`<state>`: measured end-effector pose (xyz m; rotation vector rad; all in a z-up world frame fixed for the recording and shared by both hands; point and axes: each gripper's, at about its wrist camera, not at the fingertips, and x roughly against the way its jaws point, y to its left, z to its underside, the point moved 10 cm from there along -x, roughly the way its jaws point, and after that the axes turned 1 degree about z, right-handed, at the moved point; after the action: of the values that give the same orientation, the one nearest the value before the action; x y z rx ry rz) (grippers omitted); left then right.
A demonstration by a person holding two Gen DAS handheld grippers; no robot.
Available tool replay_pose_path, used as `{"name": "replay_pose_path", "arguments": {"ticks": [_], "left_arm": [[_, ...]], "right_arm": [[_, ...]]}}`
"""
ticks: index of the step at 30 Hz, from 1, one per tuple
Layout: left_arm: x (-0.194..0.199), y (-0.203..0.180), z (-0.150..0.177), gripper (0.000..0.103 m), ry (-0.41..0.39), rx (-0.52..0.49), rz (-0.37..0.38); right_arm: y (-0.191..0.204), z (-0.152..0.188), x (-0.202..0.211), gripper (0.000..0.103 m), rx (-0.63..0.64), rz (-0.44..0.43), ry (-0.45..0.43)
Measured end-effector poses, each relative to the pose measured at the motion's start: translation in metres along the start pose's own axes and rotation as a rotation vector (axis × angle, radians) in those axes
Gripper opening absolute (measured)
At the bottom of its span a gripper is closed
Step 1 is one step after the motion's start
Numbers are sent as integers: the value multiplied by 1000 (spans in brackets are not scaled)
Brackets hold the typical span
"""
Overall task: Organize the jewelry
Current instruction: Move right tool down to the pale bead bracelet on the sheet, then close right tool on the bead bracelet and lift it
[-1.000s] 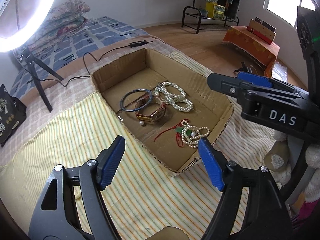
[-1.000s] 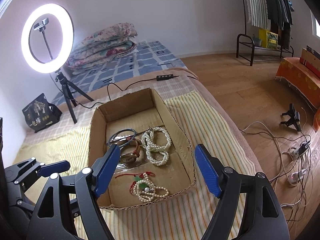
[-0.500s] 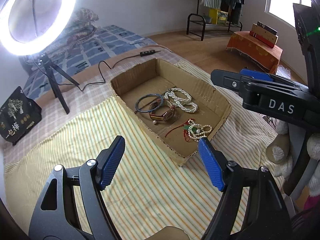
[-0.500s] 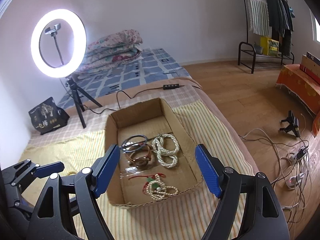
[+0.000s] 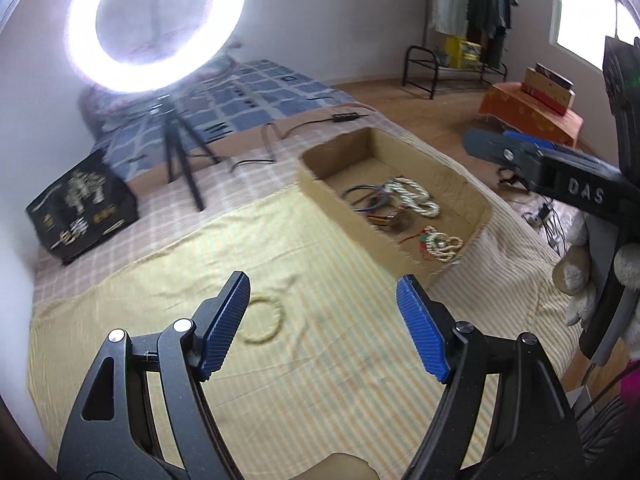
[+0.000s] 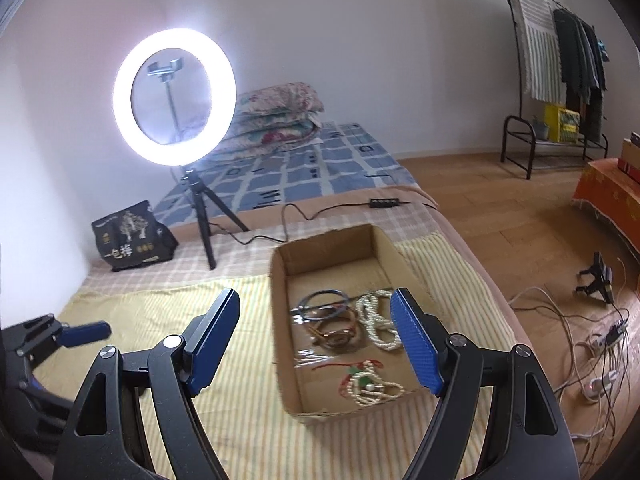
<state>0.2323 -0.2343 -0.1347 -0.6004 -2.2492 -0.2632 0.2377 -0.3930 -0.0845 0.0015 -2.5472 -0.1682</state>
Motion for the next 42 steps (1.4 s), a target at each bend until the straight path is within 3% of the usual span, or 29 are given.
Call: {"name": "replay_pose_path", "arguments": {"ticks": [8,13,23,30,42], "left_arm": [[33,92,8,78,-45,144,-94],[48,141,17,78,-71,279,-112],[52,188,35,78,-50,431,-90],[46,202,49,78,-20,450,-101],[48,213,56,78,-12,468,-90]], "right_arm": [[53,13,-19,77,61,-76,59],[91,37,-49,77,93,-149,186],[134,89,-107,77,37,-220,399],[146,123,-140,40,4,-213,526],[147,145,-162,26,9,-148,585]]}}
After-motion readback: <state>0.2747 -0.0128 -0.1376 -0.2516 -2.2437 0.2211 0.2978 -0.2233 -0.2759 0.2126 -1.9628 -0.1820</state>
